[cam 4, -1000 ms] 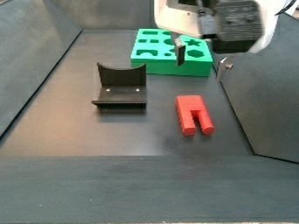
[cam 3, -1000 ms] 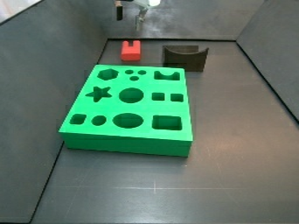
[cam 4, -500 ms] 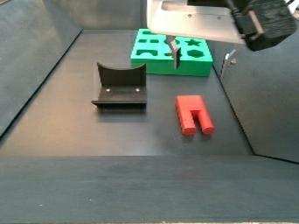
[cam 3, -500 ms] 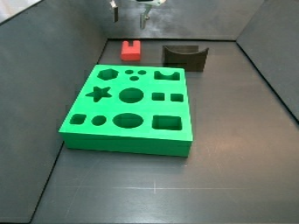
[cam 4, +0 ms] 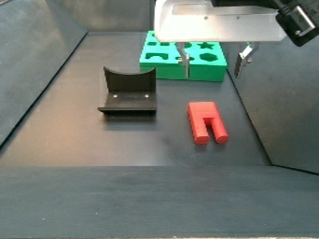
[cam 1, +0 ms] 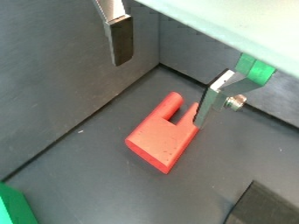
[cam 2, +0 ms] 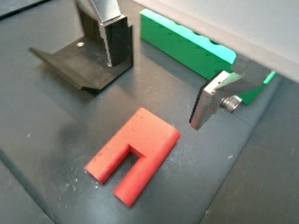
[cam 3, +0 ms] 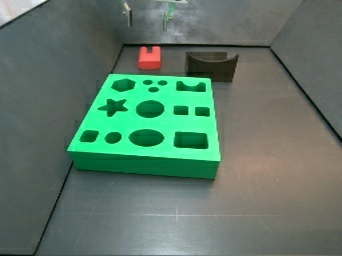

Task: Pick up the square-circle object. Move up. Rotate the square-circle object. Place the square-circle object on the fixture. Regrasp the square-circle object. Move to above the board. Insert the square-circle object.
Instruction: Rotate the square-circle object.

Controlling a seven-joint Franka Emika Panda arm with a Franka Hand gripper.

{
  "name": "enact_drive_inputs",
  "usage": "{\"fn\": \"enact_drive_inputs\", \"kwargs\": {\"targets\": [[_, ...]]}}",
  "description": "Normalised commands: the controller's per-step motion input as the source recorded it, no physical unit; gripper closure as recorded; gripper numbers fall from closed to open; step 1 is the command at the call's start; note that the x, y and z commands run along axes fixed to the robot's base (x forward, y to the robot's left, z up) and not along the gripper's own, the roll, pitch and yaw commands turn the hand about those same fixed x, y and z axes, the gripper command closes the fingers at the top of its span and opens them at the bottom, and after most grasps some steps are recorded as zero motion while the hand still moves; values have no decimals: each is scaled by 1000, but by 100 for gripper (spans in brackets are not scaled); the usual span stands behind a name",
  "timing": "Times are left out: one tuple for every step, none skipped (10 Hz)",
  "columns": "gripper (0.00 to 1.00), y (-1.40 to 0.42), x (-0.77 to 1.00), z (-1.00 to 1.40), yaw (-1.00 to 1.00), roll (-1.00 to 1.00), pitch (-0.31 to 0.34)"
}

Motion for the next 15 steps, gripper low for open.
{"fn": "enact_drive_inputs", "kwargs": {"targets": [[0, 2, 32, -28, 367, 24, -46], [0, 2, 30, -30, 203, 24, -45], [0, 0, 0, -1000, 0, 0, 0], [0, 1, 6, -1000, -27, 2, -11], [0, 2, 11, -1000, -26, 4, -20], [0, 4, 13, -1000, -22, 6, -25], [0, 7, 19, -1000, -16, 8, -29], [0, 11, 26, -1000, -10, 9, -30], [0, 15, 32, -1000, -6, 9, -24], [0, 19, 40, -943, -3, 9, -19], [0, 19, 44, -751, 0, 9, -16], [0, 18, 42, -615, 2, 9, -15], [0, 16, 39, -480, 5, 10, -19], [0, 15, 36, -347, 7, 10, -23], [0, 13, 33, -174, 11, 11, -28]]}}
